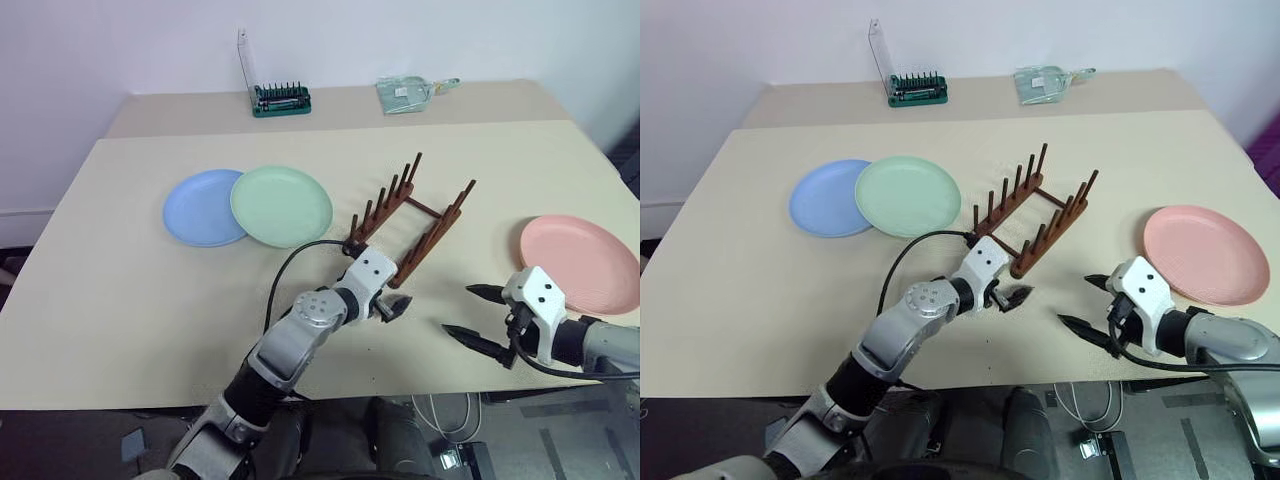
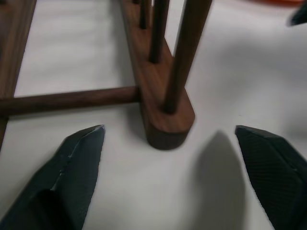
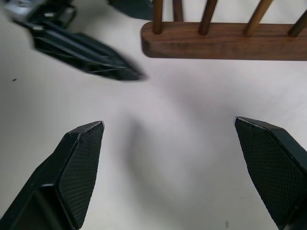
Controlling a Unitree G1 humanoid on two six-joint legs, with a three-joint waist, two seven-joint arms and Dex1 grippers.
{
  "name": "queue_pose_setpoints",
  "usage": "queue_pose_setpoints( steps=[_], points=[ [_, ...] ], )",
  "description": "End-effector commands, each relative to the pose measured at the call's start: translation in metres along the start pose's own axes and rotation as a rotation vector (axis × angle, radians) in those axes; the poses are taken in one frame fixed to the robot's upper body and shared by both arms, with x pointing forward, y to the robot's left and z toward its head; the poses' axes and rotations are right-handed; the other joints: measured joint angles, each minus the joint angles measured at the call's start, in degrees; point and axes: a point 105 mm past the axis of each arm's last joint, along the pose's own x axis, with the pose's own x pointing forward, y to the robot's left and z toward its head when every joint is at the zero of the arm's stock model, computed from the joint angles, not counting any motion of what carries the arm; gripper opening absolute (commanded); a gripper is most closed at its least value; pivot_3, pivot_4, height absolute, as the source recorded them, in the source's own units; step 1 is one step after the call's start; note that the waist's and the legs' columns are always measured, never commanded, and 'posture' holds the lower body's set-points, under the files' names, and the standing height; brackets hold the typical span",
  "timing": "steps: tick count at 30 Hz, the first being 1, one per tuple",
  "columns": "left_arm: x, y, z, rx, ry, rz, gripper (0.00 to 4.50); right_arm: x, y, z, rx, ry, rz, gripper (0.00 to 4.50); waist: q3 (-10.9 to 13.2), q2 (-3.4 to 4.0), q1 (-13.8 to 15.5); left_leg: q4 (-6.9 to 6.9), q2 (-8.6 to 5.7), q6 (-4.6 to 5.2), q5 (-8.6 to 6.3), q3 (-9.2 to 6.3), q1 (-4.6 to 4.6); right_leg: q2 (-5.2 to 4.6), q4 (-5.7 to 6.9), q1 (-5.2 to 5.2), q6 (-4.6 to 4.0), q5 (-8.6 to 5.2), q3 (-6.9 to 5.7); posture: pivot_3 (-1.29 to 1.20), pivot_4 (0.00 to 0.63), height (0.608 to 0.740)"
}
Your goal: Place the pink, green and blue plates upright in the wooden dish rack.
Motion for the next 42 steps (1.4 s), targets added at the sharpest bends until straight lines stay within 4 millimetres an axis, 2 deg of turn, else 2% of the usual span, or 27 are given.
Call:
queue_pose_setpoints(
  steps=[1, 4, 5, 8, 11, 14, 18, 26, 27, 28, 30, 32, 34, 35, 37, 40, 41, 42],
  points=[
    [0.004, 0.0, -0.01, -0.007, 0.037, -0.006, 2.66, -0.001, 0.0, 0.011, -0.044, -0.03, -0.017, 4.5, 0.0, 0.0, -0.1, 0.0, 0.0, 0.01, -0.01, 0.0, 0.06, 0.0, 0.0, 0.05, 0.01, -0.01, 0.0, 0.0, 0.15, 0.74],
    [0.006, 0.002, -0.008, -0.003, 0.028, -0.001, 1.07, -0.002, -0.002, 0.012, -0.046, -0.033, -0.026, 4.5, 0.0, 0.0, 0.0, -0.01, 0.0, 0.05, -0.03, 0.0, 0.17, 0.0, -0.01, 0.17, 0.05, -0.04, 0.0, 0.0, 0.15, 0.74],
    [0.006, 0.004, -0.008, -0.004, 0.024, 0.003, 0.66, -0.002, -0.002, 0.012, -0.046, -0.033, -0.027, 4.5, 0.0, 0.0, 0.1, 0.0, 0.0, 0.05, -0.03, 0.0, 0.18, 0.0, -0.01, 0.19, 0.05, -0.04, 0.0, 0.0, 0.15, 0.74],
    [0.008, 0.007, -0.001, 0.032, -0.009, -0.014, 0.67, -0.003, -0.001, 0.012, -0.047, -0.029, -0.025, 4.5, 0.0, 0.0, 0.3, -0.01, 0.0, 0.05, -0.04, -0.01, 0.34, 0.0, -0.05, 0.34, 0.06, -0.04, 0.0, 0.0, 0.15, 0.74],
    [0.008, 0.0, 0.011, 0.17, -0.077, -0.134, 0.67, -0.005, 0.0, 0.012, -0.053, -0.028, -0.027, 4.5, 0.0, 0.0, 0.3, -0.04, 0.0, 0.08, -0.05, -0.01, 0.49, 0.0, -0.07, 0.47, 0.12, -0.09, -0.01, 0.0, 0.15, 0.74],
    [0.007, 0.006, 0.013, 0.331, -0.101, -0.266, 0.67, -0.006, 0.003, 0.012, -0.056, -0.029, -0.032, 4.5, 0.0, 0.0, 0.5, -0.05, -0.01, 0.1, -0.07, -0.01, 0.48, 0.0, -0.08, 0.47, 0.14, -0.11, -0.01, 0.0, 0.15, 0.74],
    [0.004, 0.022, 0.011, 0.345, -0.089, -0.425, 0.67, -0.007, 0.006, 0.012, -0.058, -0.034, -0.052, 4.5, 0.0, 0.01, 0.5, -0.08, -0.01, 0.09, -0.07, 0.0, 0.44, 0.0, -0.2, 0.46, 0.14, -0.1, -0.01, 0.0, 0.15, 0.74],
    [0.013, 0.044, 0.013, 0.33, -0.08, -0.47, 0.67, -0.01, 0.008, 0.012, -0.053, -0.041, -0.094, 4.5, 0.0, -0.01, 0.3, -0.11, -0.01, 0.17, -0.11, 0.02, 0.4, 0.0, -0.41, 0.46, 0.18, -0.07, -0.02, 0.0, 0.15, 0.74],
    [0.014, 0.045, 0.014, 0.323, -0.08, -0.465, 1.69, -0.01, 0.008, 0.011, -0.052, -0.038, -0.096, 4.5, 0.0, -0.02, 0.3, -0.11, -0.01, 0.18, -0.12, 0.02, 0.39, 0.0, -0.42, 0.47, 0.19, -0.07, -0.02, 0.0, 0.15, 0.74],
    [0.015, 0.048, 0.013, 0.313, -0.073, -0.456, 2.05, -0.011, 0.006, 0.011, -0.053, -0.034, -0.112, 4.5, 0.0, -0.02, 0.2, -0.12, -0.01, 0.2, -0.12, 0.02, 0.39, 0.0, -0.42, 0.47, 0.19, -0.07, -0.02, 0.0, 0.15, 0.74],
    [0.015, 0.053, 0.011, 0.313, -0.049, -0.43, 3.08, -0.013, 0.0, 0.009, -0.058, -0.021, -0.144, 4.5, 0.0, -0.03, 0.0, -0.12, -0.01, 0.21, -0.13, 0.02, 0.39, 0.0, -0.43, 0.47, 0.19, -0.07, -0.02, 0.0, 0.15, 0.74],
    [0.006, 0.059, 0.007, 0.286, -0.017, -0.421, 4.04, -0.016, -0.012, 0.002, -0.065, 0.032, -0.191, 3.97, 0.0, -0.03, -0.3, -0.12, -0.01, 0.21, -0.13, 0.02, 0.39, 0.0, -0.44, 0.47, 0.19, -0.06, -0.02, 0.0, 0.15, 0.74],
    [-0.005, 0.057, 0.006, 0.255, -0.011, -0.451, 4.05, -0.018, -0.021, -0.004, -0.081, 0.076, -0.227, 3.23, 0.0, -0.02, -0.7, -0.13, 0.0, 0.21, -0.13, 0.05, 0.41, 0.0, -0.44, 0.46, 0.2, -0.06, 0.0, 0.0, 0.15, 0.74],
    [-0.012, 0.054, 0.008, 0.23, -0.021, -0.469, 3.88, -0.019, -0.025, -0.007, -0.09, 0.091, -0.243, 2.62, 0.0, -0.01, -0.7, -0.15, 0.0, 0.22, -0.14, 0.06, 0.43, 0.0, -0.44, 0.46, 0.19, -0.06, 0.01, 0.0, 0.15, 0.74],
    [-0.028, 0.046, 0.012, 0.182, -0.028, -0.515, 3.13, -0.018, -0.033, -0.011, -0.097, 0.113, -0.276, 1.63, 0.0, 0.01, -0.7, -0.19, 0.03, 0.21, -0.14, 0.04, 0.44, 0.03, -0.43, 0.45, 0.19, -0.06, 0.01, 0.0, 0.15, 0.74],
    [-0.034, 0.03, 0.016, 0.16, -0.019, -0.521, 1.58, -0.011, -0.042, -0.017, -0.102, 0.146, -0.295, 0.08, 0.0, 0.02, -0.4, -0.17, 0.04, 0.14, -0.14, 0.03, 0.43, 0.04, -0.41, 0.44, 0.16, -0.05, 0.01, 0.0, 0.15, 0.74],
    [-0.033, 0.023, 0.02, 0.154, -0.03, -0.52, 1.13, -0.008, -0.049, -0.02, -0.116, 0.168, -0.318, 0.0, 0.0, 0.02, -0.2, -0.15, 0.04, 0.14, -0.14, 0.03, 0.43, 0.04, -0.41, 0.46, 0.16, -0.05, 0.01, 0.0, 0.15, 0.74],
    [-0.032, 0.018, 0.023, 0.149, -0.037, -0.52, 1.13, -0.006, -0.053, -0.021, -0.128, 0.184, -0.334, 0.0, 0.0, 0.01, -0.1, -0.11, 0.02, 0.15, -0.14, 0.0, 0.41, 0.04, -0.41, 0.48, 0.16, -0.05, 0.01, 0.0, 0.15, 0.74]
  ],
)
